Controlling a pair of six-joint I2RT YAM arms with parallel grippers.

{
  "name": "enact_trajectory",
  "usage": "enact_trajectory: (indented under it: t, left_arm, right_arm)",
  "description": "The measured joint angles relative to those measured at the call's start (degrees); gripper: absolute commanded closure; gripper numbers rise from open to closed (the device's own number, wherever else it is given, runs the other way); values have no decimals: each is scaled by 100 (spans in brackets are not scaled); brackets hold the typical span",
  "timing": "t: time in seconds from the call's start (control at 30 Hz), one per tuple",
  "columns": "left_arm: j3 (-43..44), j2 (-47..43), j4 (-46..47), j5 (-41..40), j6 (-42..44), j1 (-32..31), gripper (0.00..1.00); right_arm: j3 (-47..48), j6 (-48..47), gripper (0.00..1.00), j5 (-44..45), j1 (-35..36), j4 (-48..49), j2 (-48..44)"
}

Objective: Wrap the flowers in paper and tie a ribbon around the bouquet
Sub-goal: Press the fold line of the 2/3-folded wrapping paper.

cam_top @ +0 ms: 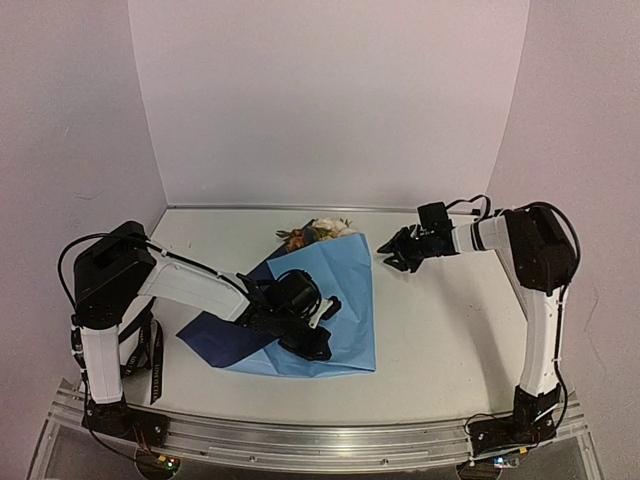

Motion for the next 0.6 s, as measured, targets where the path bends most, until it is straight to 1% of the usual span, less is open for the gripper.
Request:
enact_trajectory:
  t: [0.17,0.23,0.33,0.43,0.57,0.6]
  left_arm:
    - [-93,-77,-159,-123,124,19,100]
    - [-181,-166,-223,-152,177,53,100]
    - [-314,-316,-353,-166,286,118,99]
    - [-389,-431,-531,-164,352,193,96]
    - [-515,-636,-644,-157,356,246,93]
    - [-559,-700,-649,-155,322,251,93]
  right_arm:
    - [-1327,-394,66,-124,207,-365,-1390]
    - [-1836,-486,67,-139,494,-389,-2008]
    - [-2424,-629,71,-123,1135,-337,-2700]
    - [-2777,-693,75,-79,1890,-129,-2931]
    - [-2888,-698,77,-33,2561,143,-2712]
    - [-2866,-693,79,-23,2681,234,-2591]
